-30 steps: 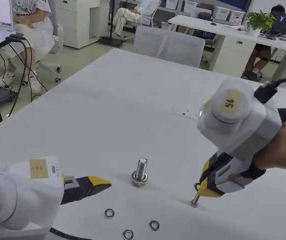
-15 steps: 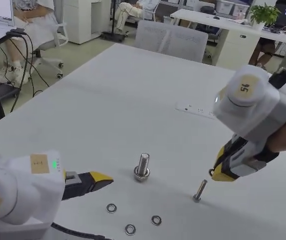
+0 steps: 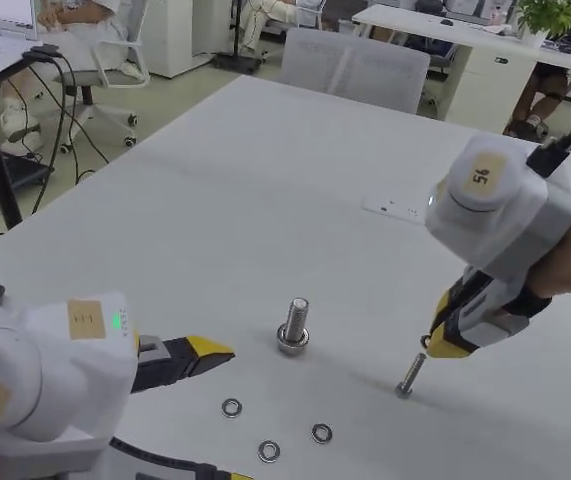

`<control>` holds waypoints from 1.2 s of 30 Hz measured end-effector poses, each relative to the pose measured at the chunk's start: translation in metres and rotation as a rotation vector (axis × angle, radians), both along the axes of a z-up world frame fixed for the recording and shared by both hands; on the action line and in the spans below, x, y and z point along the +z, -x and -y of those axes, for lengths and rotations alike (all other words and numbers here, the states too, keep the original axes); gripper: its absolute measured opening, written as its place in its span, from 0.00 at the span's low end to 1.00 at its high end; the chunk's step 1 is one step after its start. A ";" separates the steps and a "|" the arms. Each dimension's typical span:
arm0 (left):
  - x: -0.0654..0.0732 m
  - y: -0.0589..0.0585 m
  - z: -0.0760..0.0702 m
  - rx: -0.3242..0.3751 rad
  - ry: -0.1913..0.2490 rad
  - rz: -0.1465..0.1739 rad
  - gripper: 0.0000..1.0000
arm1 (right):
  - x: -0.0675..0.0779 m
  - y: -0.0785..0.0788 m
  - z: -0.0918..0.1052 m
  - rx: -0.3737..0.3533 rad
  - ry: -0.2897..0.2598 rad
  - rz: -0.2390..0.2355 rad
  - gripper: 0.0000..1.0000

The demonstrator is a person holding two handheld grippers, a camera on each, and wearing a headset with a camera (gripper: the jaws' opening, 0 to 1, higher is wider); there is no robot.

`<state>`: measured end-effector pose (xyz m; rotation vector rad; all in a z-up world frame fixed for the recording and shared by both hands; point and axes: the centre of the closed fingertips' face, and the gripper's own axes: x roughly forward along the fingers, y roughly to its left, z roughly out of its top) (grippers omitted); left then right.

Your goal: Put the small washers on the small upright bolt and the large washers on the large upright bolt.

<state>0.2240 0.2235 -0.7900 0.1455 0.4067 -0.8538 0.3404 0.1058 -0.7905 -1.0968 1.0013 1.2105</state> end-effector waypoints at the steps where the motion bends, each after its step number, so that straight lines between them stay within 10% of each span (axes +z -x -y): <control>1: 0.000 0.000 0.000 0.000 0.000 0.000 0.73 | -0.001 0.000 0.001 0.001 0.004 -0.002 0.13; 36: -0.004 -0.001 0.002 0.004 -0.005 -0.013 0.72 | -0.023 -0.006 0.005 0.008 0.032 -0.036 0.13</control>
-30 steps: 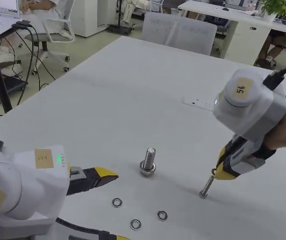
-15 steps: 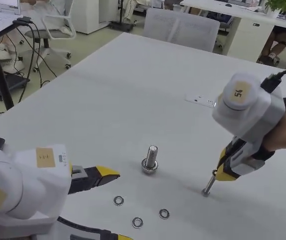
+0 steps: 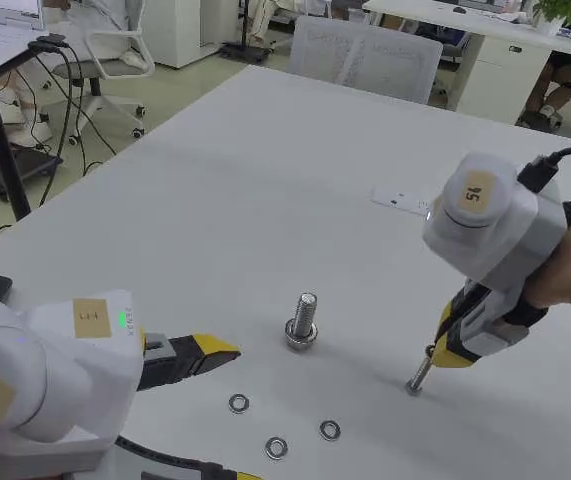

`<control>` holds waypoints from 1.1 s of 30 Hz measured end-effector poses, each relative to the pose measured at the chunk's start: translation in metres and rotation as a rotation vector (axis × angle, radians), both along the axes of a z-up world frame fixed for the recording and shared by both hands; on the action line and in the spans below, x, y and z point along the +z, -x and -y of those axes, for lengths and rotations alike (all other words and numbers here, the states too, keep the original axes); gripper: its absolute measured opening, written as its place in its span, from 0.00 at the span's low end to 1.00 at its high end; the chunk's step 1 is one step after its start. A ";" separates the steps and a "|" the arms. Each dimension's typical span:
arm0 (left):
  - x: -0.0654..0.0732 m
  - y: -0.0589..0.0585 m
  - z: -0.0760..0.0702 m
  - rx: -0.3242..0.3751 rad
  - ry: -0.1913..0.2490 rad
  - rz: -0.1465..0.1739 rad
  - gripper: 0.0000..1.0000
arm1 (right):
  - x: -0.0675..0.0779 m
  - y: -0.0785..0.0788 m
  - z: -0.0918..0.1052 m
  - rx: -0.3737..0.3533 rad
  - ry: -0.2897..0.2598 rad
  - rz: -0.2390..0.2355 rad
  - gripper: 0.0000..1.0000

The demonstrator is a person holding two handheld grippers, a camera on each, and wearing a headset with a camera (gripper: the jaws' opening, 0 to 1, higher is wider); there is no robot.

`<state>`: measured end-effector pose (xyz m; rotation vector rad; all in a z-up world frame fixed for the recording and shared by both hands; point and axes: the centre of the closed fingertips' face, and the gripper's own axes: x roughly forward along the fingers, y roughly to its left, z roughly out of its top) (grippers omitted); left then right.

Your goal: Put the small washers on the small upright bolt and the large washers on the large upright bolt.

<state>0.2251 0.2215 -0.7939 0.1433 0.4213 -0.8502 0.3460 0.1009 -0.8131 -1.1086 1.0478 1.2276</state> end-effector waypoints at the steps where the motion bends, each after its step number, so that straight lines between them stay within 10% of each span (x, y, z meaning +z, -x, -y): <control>1: 0.000 0.000 0.000 0.000 -0.001 0.000 0.72 | 0.000 0.000 0.000 0.000 0.001 -0.002 0.13; 33: -0.002 0.001 -0.003 0.007 -0.005 -0.009 0.72 | -0.052 -0.002 -0.003 -0.014 0.025 -0.054 0.14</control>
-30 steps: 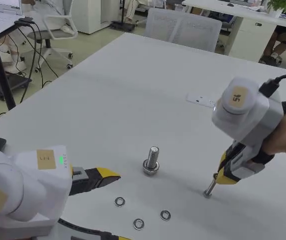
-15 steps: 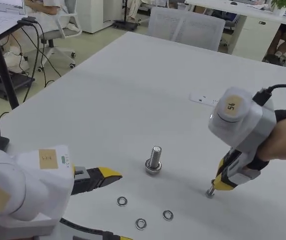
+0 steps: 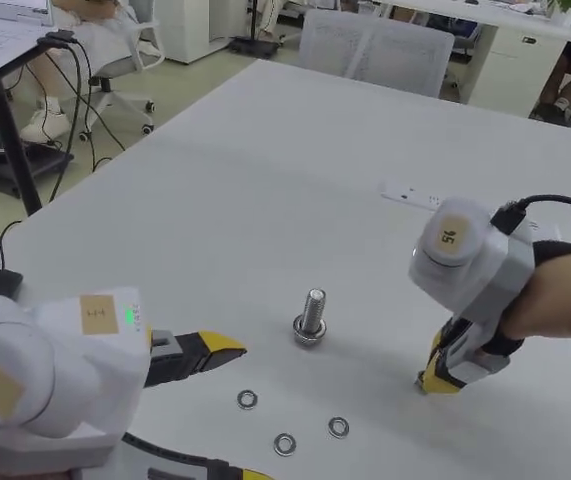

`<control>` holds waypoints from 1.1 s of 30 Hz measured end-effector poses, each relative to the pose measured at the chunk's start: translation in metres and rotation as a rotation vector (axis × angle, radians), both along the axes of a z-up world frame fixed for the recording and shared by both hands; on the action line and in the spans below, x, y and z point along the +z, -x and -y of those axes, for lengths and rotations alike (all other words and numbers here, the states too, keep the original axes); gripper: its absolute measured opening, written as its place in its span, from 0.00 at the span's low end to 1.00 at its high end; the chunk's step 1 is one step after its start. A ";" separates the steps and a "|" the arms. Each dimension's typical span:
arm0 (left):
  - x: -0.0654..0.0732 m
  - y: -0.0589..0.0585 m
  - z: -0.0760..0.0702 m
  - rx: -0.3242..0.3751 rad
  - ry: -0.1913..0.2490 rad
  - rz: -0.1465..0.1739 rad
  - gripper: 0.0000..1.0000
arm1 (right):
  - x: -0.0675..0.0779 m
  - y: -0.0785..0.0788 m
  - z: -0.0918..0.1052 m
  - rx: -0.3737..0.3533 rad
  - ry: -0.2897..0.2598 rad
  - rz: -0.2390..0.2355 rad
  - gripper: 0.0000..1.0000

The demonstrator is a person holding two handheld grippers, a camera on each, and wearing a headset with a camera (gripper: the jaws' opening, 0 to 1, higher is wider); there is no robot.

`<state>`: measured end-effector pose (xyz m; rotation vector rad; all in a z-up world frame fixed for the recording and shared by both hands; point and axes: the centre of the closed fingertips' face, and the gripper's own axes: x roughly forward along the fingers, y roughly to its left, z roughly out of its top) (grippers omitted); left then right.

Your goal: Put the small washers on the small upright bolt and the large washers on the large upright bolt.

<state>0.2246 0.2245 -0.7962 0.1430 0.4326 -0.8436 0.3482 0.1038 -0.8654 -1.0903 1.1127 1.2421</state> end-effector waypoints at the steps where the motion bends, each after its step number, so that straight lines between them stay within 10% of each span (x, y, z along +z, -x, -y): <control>1: 0.000 0.000 0.000 0.001 -0.001 0.000 0.72 | -0.001 0.000 0.000 0.002 0.001 0.000 0.14; 33: 0.001 0.000 0.003 -0.001 -0.001 0.000 0.72 | 0.007 0.003 -0.001 0.025 -0.037 0.010 0.31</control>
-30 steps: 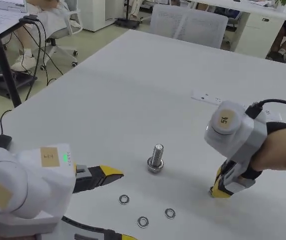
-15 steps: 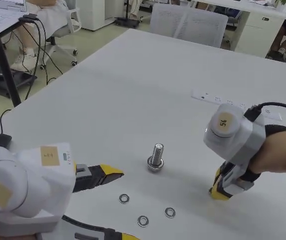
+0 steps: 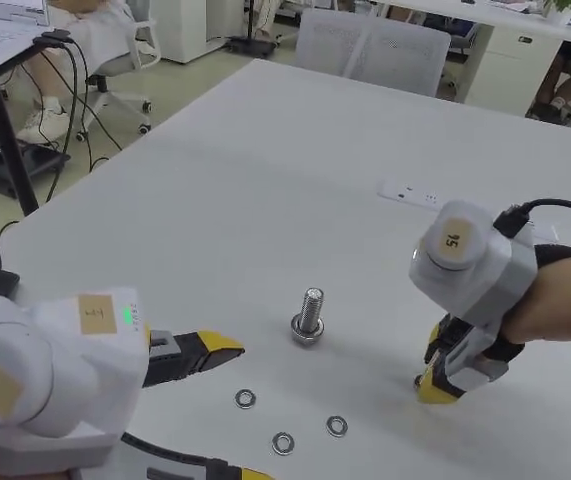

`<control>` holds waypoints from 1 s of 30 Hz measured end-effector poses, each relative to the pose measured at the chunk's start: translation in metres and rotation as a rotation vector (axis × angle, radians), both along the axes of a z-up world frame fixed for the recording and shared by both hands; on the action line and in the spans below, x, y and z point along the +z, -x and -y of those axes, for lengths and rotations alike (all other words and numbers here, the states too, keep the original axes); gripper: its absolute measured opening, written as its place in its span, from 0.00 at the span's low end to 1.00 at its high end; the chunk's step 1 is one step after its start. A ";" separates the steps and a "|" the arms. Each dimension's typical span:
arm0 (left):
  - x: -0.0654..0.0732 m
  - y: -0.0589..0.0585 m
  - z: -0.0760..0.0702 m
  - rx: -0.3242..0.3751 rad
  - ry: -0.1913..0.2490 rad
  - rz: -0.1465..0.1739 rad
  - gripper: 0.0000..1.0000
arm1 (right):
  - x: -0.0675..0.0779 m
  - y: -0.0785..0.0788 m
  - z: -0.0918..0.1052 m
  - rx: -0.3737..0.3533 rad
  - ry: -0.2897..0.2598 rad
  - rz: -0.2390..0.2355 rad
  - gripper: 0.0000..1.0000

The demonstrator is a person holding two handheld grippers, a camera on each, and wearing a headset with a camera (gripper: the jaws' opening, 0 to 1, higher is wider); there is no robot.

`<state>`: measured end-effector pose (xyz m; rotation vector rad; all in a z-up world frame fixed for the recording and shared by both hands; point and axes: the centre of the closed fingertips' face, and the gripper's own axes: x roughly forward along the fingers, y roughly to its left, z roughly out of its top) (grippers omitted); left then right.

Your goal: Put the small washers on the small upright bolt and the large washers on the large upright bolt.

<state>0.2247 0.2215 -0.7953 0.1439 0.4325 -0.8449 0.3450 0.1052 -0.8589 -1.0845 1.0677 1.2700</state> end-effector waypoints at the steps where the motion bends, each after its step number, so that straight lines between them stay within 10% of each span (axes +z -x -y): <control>1: 0.000 0.000 0.000 0.000 0.000 0.000 0.72 | 0.001 0.000 -0.001 0.004 -0.006 0.001 0.32; 30: 0.001 -0.001 -0.003 0.000 -0.005 0.010 0.72 | 0.026 0.042 -0.058 0.194 -0.087 0.010 0.39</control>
